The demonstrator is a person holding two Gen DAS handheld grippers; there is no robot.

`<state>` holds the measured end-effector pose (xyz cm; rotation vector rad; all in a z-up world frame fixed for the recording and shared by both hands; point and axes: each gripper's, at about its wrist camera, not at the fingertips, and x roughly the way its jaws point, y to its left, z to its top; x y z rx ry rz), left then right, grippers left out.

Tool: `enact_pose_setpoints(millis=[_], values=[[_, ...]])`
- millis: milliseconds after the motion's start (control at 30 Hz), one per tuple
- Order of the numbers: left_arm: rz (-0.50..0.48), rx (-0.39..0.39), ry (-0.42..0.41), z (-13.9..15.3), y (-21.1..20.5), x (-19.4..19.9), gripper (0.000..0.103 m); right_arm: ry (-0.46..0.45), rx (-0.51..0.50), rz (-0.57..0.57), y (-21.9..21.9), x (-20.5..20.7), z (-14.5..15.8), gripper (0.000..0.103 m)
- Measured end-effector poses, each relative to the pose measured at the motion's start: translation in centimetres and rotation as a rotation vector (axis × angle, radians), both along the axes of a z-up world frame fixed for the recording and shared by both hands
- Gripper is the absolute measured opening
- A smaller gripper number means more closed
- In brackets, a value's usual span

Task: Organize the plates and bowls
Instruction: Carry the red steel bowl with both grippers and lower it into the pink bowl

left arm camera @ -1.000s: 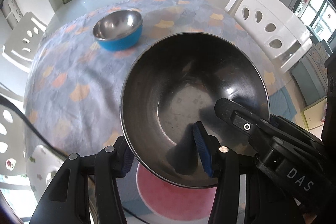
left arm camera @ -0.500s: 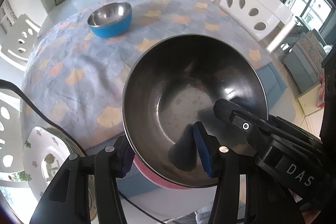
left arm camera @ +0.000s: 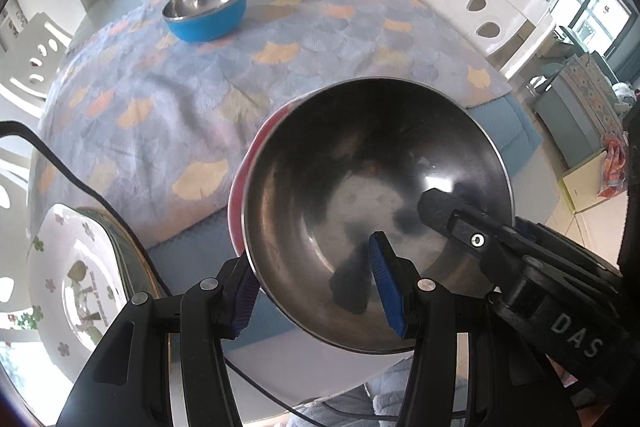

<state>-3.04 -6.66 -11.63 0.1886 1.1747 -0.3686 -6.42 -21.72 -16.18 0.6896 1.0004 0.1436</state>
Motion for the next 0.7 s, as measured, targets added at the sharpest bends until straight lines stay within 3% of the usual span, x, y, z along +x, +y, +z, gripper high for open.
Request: enact_pose_setpoints(millis=[567, 700], values=[[0.031, 0.006, -0.025, 0.1, 1.8, -0.3, 0.052, -0.021, -0.080, 0.021, 0.8, -0.6, 1.1, 0.034], [0.046, -0.029, -0.020, 0.8, 2.6, -0.2, 0.052, 0.001, -0.068, 0.014, 0.5, -0.5, 1.3, 0.033]])
